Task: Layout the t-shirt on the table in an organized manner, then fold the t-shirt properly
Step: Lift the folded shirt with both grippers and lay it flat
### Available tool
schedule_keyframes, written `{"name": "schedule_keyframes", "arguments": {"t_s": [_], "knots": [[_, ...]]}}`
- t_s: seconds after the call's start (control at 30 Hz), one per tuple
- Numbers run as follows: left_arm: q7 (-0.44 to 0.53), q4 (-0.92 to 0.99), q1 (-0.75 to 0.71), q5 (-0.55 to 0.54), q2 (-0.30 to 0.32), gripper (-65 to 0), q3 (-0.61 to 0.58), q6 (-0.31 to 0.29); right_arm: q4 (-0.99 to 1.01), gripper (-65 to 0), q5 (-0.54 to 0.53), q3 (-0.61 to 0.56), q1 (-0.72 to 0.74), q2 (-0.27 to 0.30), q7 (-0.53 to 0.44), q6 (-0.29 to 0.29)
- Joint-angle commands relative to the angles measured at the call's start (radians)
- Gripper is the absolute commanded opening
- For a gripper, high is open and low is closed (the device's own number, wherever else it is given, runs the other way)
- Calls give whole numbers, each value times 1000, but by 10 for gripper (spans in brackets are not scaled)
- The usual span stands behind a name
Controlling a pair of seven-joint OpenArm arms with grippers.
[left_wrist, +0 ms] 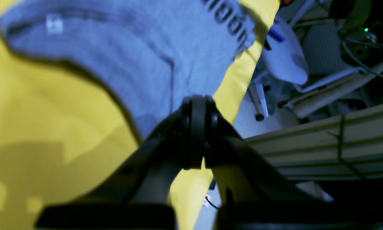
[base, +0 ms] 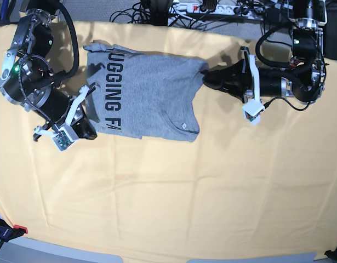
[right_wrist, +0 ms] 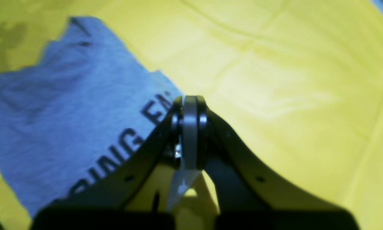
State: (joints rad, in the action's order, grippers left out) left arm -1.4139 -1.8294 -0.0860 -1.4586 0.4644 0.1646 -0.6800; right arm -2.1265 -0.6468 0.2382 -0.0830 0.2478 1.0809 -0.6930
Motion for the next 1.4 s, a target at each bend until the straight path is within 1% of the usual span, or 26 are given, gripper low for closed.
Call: {"name": "schedule_keyframes", "arguments": {"t_s": [0.0, 0.1, 0.17, 0.3, 0.43, 0.5, 0.53, 0.7, 0.73, 0.8, 0.9, 0.97, 1.07, 1.2, 1.37], "knots": [[18, -31, 14, -25, 4, -650, 6, -4, -11, -650, -5, 2, 17, 18, -42, -4], [18, -66, 14, -25, -19, -650, -8, -5, 20, -650, -4, -9, 32, 32, -48, -3], [18, -77, 14, -25, -21, -650, -44, -16, 69, -650, -3, -32, 58, 40, -49, -5], [18, -95, 14, -25, -21, -650, -158, -18, 202, -650, 10, -101, 120, 64, -49, -5], [18, -101, 17, -25, -22, -650, -274, -18, 290, -650, 84, -142, 199, 72, -49, -5], [18, -101, 17, 24, -27, -650, -333, -18, 311, -650, 88, -141, 225, 72, -49, -5], [18, -101, 17, 69, -35, -650, -361, -18, 323, -650, 87, -142, 233, 74, -49, -5], [18, -101, 23, 348, -64, -650, -459, -18, 409, -650, 76, -166, 259, 87, -49, -5], [18, -101, 25, 395, -66, -650, -468, -18, 423, -650, 76, -176, 261, 93, -49, -5], [50, -101, 31, 467, -66, -650, -482, -18, 442, -650, 77, -204, 264, 114, -49, -5], [90, -100, 50, 538, -66, -650, -485, -18, 452, -650, 80, -258, 264, 146, -49, -5], [110, -96, 65, 552, -66, -650, -485, -18, 454, -650, 84, -293, 266, 160, -49, -5], [129, -90, 69, 561, -71, -650, -485, -18, 454, -650, 128, -323, 266, 171, -50, -5], [128, -60, 69, 560, -117, -650, -485, -18, 454, -650, 140, -324, 277, 188, -61, -5], [127, -46, 48, 549, -169, -650, -485, -18, 460, -650, 140, -325, 277, 191, -68, -5]]}}
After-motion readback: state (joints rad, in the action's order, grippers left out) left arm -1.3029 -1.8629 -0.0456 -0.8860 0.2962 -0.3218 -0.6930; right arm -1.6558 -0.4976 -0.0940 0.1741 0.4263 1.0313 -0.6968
